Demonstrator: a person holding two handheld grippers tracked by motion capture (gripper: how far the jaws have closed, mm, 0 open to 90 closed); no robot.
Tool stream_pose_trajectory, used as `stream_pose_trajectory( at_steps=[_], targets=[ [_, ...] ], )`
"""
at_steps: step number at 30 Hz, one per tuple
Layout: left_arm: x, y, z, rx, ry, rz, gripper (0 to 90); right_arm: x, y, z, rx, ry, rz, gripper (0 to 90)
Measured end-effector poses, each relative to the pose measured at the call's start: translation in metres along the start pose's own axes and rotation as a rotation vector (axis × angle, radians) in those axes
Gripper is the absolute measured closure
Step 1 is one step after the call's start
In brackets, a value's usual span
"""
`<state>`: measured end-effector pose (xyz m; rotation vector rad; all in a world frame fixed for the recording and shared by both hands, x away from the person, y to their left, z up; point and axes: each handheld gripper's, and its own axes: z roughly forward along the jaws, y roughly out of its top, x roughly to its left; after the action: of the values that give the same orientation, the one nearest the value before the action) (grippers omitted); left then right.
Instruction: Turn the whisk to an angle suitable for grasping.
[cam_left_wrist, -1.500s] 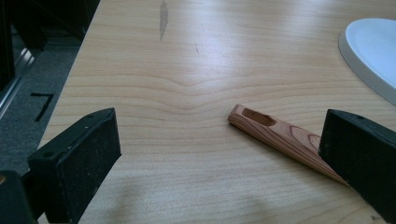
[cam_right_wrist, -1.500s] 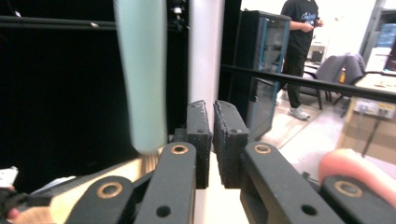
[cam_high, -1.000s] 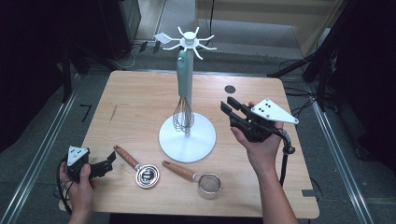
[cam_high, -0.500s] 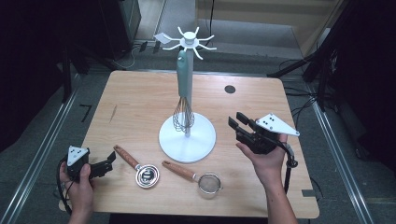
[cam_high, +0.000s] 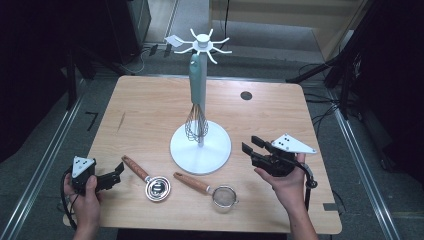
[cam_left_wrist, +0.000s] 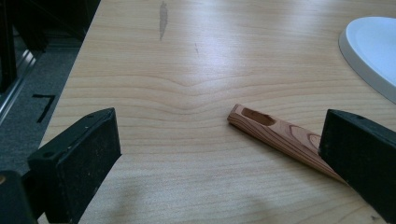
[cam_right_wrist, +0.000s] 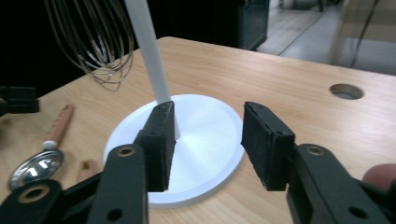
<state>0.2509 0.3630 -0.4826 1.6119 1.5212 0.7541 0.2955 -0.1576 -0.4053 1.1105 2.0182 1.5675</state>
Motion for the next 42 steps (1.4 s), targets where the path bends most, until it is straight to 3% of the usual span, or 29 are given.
stream_pose_trajectory(
  at_steps=[2,6,10,13,15,18,20,24,29,42],
  targets=[
    [0.000,0.000,0.000,0.000,0.000,0.001,0.0,-0.002,-0.002,0.000,-0.003,0.032,0.014,58.3],
    [0.000,0.000,0.000,0.000,0.001,0.003,0.0,-0.003,-0.008,-0.001,-0.007,0.039,0.015,65.8],
    [0.000,0.000,0.000,0.000,0.000,0.003,0.0,-0.006,-0.014,0.002,0.033,0.083,0.029,67.2],
    [0.000,0.000,0.000,0.001,0.000,0.004,0.0,-0.003,-0.018,0.008,0.076,0.081,-0.030,64.6],
    [0.000,0.000,0.000,0.003,-0.001,0.008,0.0,0.001,-0.021,0.011,0.099,0.088,-0.065,64.6],
    [0.000,0.000,0.000,0.004,-0.002,0.009,0.0,0.008,-0.025,0.017,0.138,0.095,-0.079,68.0],
    [0.000,0.000,0.000,0.003,-0.002,0.009,0.0,0.013,-0.026,0.020,0.170,0.115,-0.080,68.9],
    [0.000,0.000,0.000,0.003,-0.003,0.007,0.0,0.020,-0.026,0.026,0.232,0.183,-0.010,69.5],
    [0.000,0.000,0.000,0.004,-0.003,0.008,0.0,0.031,-0.028,0.035,0.301,0.185,-0.051,71.1],
    [0.000,0.000,0.000,0.003,-0.003,0.007,0.0,0.058,-0.035,0.058,0.442,0.262,-0.073,73.7]
  ],
)
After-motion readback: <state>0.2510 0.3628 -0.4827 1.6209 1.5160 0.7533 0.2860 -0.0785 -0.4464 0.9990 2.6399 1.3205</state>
